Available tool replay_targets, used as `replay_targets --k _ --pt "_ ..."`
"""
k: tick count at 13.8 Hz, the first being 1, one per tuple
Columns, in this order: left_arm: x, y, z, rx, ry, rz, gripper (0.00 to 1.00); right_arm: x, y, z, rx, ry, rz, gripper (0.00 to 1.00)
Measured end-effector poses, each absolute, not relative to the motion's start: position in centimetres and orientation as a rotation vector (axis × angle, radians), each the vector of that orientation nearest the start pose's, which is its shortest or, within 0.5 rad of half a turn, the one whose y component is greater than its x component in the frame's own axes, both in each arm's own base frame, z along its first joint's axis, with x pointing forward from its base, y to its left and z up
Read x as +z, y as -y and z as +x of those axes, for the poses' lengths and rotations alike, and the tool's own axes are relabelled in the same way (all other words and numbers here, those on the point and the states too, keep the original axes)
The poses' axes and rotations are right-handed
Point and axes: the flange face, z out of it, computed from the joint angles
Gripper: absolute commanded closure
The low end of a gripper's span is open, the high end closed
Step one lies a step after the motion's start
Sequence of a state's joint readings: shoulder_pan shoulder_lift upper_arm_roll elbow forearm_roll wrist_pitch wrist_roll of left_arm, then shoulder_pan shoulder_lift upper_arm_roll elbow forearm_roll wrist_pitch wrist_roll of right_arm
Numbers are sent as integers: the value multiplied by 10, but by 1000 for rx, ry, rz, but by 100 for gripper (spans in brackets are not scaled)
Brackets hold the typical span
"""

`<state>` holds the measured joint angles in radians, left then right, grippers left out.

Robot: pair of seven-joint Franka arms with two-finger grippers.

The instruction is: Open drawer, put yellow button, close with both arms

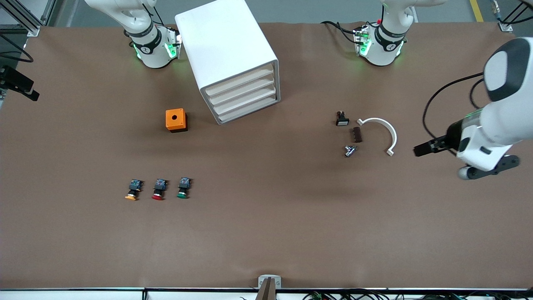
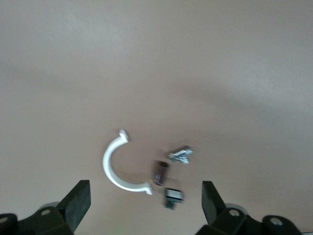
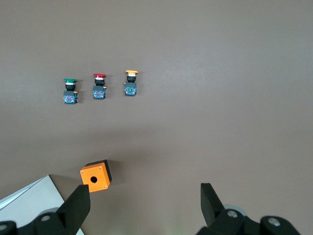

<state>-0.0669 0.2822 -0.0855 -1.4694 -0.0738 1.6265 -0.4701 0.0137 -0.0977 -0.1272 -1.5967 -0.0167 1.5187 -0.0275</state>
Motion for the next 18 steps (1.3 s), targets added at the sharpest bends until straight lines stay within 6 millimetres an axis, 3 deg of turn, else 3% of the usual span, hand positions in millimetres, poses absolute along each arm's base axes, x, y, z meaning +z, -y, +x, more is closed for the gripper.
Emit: replay_targets --k 5,8,13,18 --pt "485 192 615 455 987 -3089 0 660 64 515 -29 -134 -3144 0" --pt "473 244 607 718 1264 -2984 0 660 56 516 -28 -111 -3145 0" --pt "429 327 563 1298 1517 -2443 0 660 52 516 -26 -99 -3145 0" --pt "372 406 521 1588 1614 -1803 0 659 52 516 -22 -100 -3145 0"
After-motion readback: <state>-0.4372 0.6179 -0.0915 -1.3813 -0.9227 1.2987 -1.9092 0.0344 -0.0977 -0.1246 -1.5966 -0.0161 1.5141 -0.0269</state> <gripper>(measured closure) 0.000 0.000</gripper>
